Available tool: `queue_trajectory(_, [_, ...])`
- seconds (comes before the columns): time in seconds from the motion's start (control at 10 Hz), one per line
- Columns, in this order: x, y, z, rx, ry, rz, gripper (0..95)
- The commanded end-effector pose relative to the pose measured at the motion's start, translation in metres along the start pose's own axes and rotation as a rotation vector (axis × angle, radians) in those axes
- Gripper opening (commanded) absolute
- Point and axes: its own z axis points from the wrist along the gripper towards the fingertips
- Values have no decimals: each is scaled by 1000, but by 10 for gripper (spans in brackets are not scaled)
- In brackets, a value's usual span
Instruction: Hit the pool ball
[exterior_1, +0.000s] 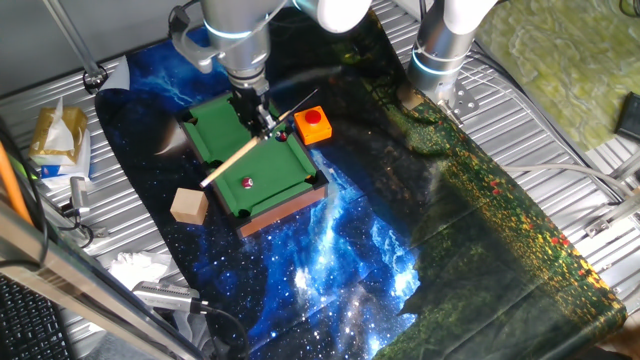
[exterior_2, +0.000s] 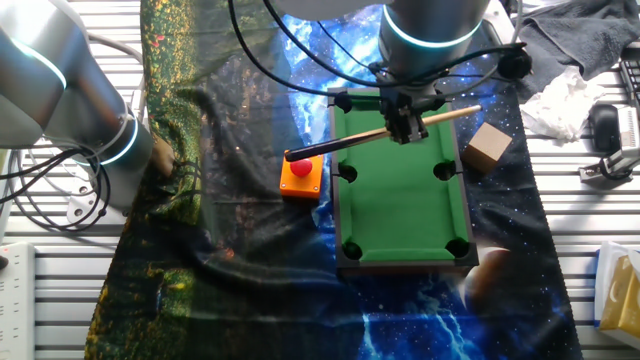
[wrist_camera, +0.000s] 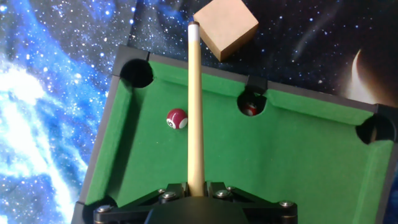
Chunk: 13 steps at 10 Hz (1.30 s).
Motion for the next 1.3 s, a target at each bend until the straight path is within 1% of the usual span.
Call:
queue_trajectory(0.1, [2,0,0,-3,9,-28,0])
queue_trajectory(0.2, [2,0,0,-3,9,-41,0])
queue_trajectory(0.4, [2,0,0,-5,10,-96,0])
queue_trajectory(0.6, [2,0,0,-15,8,-146,0])
queue_trajectory(0.7, [2,0,0,-21,5,-162,0])
queue_trajectory(1.0, [2,0,0,-27,3,-205,0])
queue_trajectory(1.3, [2,0,0,-27,9,-229,0])
